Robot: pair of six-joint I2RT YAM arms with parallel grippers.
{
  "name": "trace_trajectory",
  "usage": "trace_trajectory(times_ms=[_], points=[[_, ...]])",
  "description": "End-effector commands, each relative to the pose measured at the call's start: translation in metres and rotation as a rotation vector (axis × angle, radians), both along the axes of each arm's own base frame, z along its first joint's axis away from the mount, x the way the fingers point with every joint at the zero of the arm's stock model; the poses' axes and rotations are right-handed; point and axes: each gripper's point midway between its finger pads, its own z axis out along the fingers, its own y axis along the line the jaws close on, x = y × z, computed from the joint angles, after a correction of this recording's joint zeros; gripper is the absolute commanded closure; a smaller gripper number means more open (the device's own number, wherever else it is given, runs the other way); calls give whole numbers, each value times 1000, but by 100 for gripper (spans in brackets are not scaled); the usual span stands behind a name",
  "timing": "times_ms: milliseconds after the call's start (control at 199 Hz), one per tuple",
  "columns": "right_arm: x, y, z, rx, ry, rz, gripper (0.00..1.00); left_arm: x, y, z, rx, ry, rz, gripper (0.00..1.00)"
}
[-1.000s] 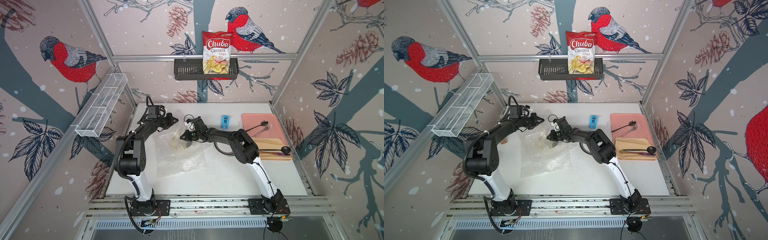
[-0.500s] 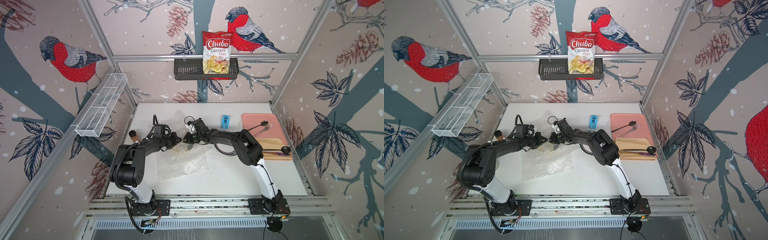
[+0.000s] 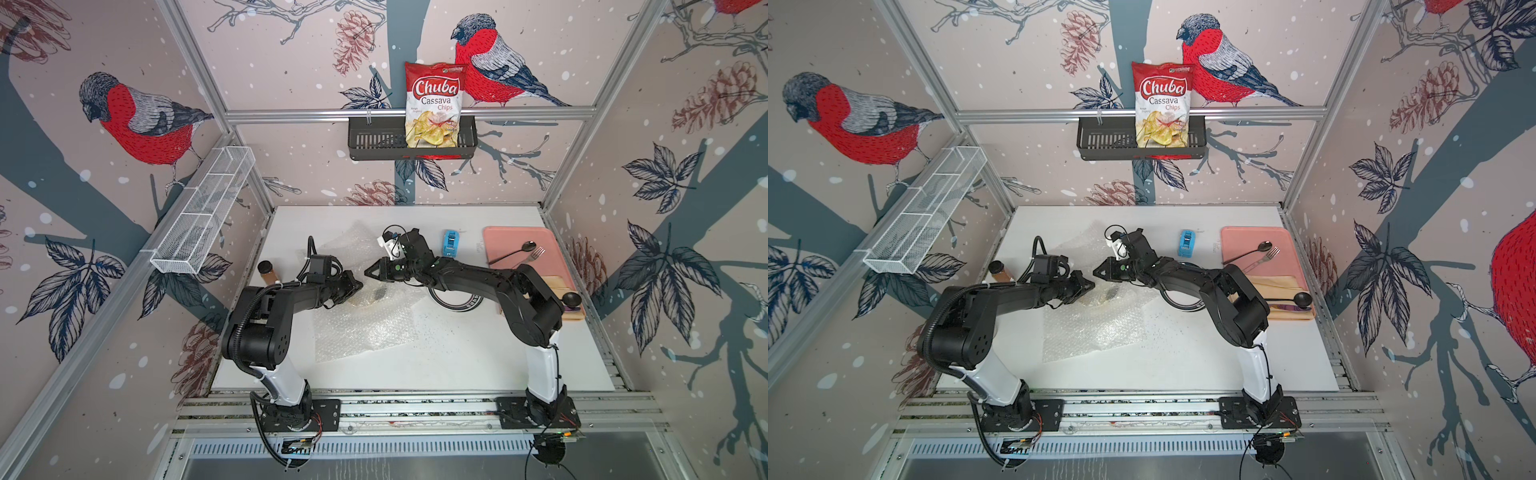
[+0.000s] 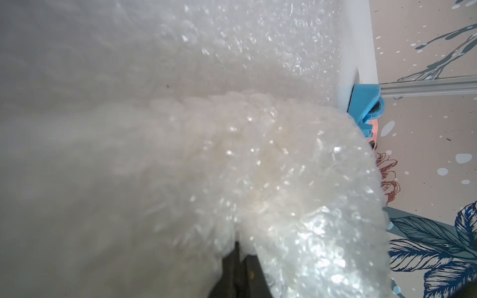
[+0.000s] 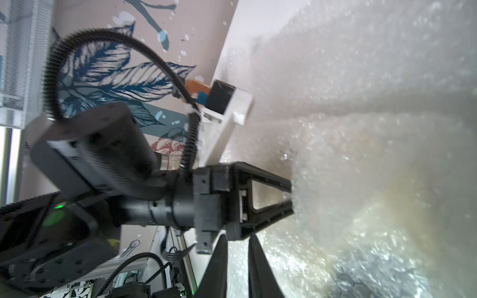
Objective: Wrap dinner plates in bubble wrap
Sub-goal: Wrap the plate in the bubble wrap.
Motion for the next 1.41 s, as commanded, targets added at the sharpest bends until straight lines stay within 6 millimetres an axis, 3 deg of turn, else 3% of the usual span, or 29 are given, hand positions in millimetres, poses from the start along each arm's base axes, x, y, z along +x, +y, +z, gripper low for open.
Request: trace_trajectory(times_ms=[0,131,251,608,834,1045,1155,1276,1401], points=[[22,6,6,-24,-69,-43,83,-9,6,-8,43,34,5,98],[38,24,-19,-62,-43,-42,87,-10,0,0,21,26,-33,97],[39,31,-44,-128,-18,-38,90,-14,-2,5,24,22,-64,95],[21,6,-96,-269,16,-56,90,-17,-6,18,13,10,-102,89],[19,-10,-121,-341,24,-86,91,-20,-9,43,-2,-4,-155,70],[18,-13,-126,-345,32,-91,92,-2,14,88,19,-55,-83,52],[16,-11,-121,-327,31,-84,92,5,15,82,19,-41,-65,57],[14,-9,-112,-298,31,-77,92,3,3,57,-12,13,-87,74],[13,-7,-101,-263,32,-73,91,-10,-10,30,-17,75,-115,83]])
